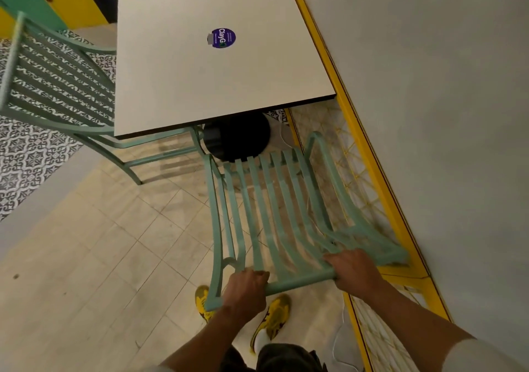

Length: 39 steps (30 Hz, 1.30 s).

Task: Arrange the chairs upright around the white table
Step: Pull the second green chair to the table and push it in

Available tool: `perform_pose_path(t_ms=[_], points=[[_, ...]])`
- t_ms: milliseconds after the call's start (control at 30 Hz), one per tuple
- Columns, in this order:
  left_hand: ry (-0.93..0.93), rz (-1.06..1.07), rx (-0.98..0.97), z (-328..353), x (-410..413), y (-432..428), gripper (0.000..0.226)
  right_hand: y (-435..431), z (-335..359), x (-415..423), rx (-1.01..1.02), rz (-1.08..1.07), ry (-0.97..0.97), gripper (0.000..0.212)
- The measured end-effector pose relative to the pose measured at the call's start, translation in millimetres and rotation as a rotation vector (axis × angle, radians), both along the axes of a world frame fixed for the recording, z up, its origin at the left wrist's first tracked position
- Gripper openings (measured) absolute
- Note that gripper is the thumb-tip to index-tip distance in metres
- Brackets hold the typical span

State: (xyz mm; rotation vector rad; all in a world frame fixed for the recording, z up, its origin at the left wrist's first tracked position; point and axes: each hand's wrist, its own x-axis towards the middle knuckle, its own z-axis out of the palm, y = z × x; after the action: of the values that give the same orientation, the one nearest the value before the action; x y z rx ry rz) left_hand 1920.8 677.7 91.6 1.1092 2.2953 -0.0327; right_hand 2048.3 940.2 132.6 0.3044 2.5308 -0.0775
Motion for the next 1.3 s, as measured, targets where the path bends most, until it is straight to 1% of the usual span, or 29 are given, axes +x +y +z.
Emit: perform_pose_path(t_ms=[33,167,433,567,667,767,867,1133,1200,1300], points=[[0.003,0.005,0.002,-0.5,-1.6,1.0,0.031,1.8,0.3,-5.6,0.025,0.013,-0.02,0.045],[0.037,0.008,0.012,-3.1,-16.5,13.6,0.023,11.3,1.6,-21.8,0.058,-0.006,-0.052,0.05],[0.091,0.032,0.012,-1.7,-53.5,43.4,0.023,34.3,4.8,-57.7,0.092,-0.017,-0.02,0.046],[0.131,0.044,0.037,2.0,-79.3,53.0,0.027,40.8,5.3,-81.0,0.112,-0.016,0.025,0.045],[0.126,0.069,0.072,1.7,-95.5,60.8,0.032,45.8,7.0,-98.1,0.107,-0.049,0.034,0.038],[0.114,0.08,0.067,2.5,-106.9,66.3,0.034,49.7,6.8,-110.3,0.11,-0.044,0.033,0.031],[0.118,0.067,0.046,3.3,-113.0,70.0,0.037,53.2,7.0,-116.4,0.114,-0.054,0.033,0.031],[0.028,0.089,0.018,7.0,-117.6,70.8,0.048,46.6,12.5,-115.0,0.119,-0.098,0.036,0.034],[-0.013,0.088,0.026,9.5,-119.3,70.2,0.046,45.2,17.0,-114.7,0.106,-0.11,0.026,0.031],[-0.072,0.09,0.026,14.8,-120.6,70.3,0.037,44.3,23.4,-113.7,0.085,-0.133,0.002,0.026]])
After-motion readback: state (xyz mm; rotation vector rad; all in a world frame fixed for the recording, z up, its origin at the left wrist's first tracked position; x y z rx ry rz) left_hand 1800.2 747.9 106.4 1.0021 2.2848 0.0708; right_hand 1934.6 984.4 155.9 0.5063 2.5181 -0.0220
